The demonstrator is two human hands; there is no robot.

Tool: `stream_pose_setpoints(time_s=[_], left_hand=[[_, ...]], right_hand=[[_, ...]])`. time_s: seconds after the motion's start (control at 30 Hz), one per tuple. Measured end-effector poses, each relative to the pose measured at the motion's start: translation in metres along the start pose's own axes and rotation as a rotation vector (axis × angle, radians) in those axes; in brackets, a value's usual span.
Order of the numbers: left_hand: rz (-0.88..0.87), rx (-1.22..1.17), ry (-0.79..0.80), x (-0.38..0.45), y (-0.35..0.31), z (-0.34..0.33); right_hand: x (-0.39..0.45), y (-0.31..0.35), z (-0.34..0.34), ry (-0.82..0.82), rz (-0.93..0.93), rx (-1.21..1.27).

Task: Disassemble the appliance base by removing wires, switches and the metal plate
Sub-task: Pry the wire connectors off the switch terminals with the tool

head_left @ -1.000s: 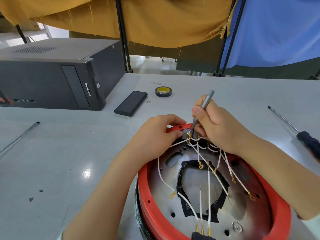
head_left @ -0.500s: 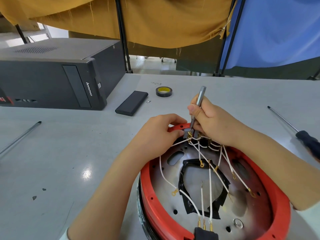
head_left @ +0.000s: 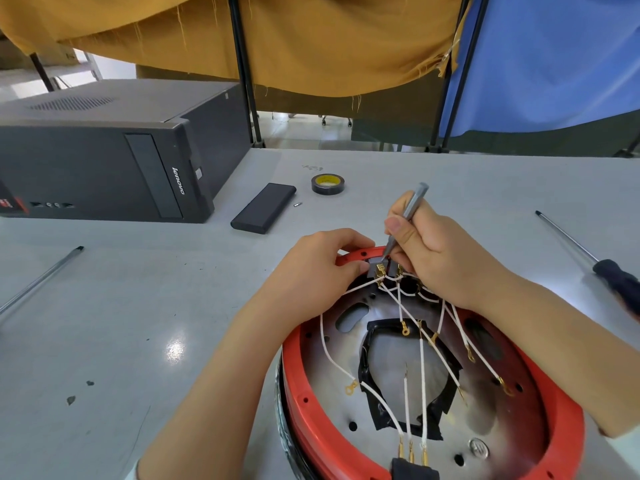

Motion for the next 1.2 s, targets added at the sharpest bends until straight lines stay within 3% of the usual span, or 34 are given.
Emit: stream_pose_setpoints(time_s=[0.37,0.6,0.87,1.2], left_hand=[[-0.006,-0.002,0.006,0.0,-0.002,0.0],[-0.004,0.0,0.003,0.0,-0.001,0.001],[-0.011,-0.009,0.001,0.0,-0.002,0.0],[-0.009,0.005,0.004,-0.001,-0.003,0.001]], right_hand=[[0.012,-0.018,-0.003,0.018,-0.213,-0.013],[0.0,-0.006,0.005,-0.054,-0.067,0.205],[0.001,0.0,-0.004,0.037,-0.021,-0.105],[0.003,0.0,-0.003,0.001,-0.036,-0.085]])
Point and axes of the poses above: each hand's wrist, its own x-axis towards the middle knuckle, its own z-axis out of the back of the hand, y = z × x, the point moved 8 cm from there along x, towards the middle knuckle, and after that the axes turned 2 degrees about -y, right-handed, at the moved point
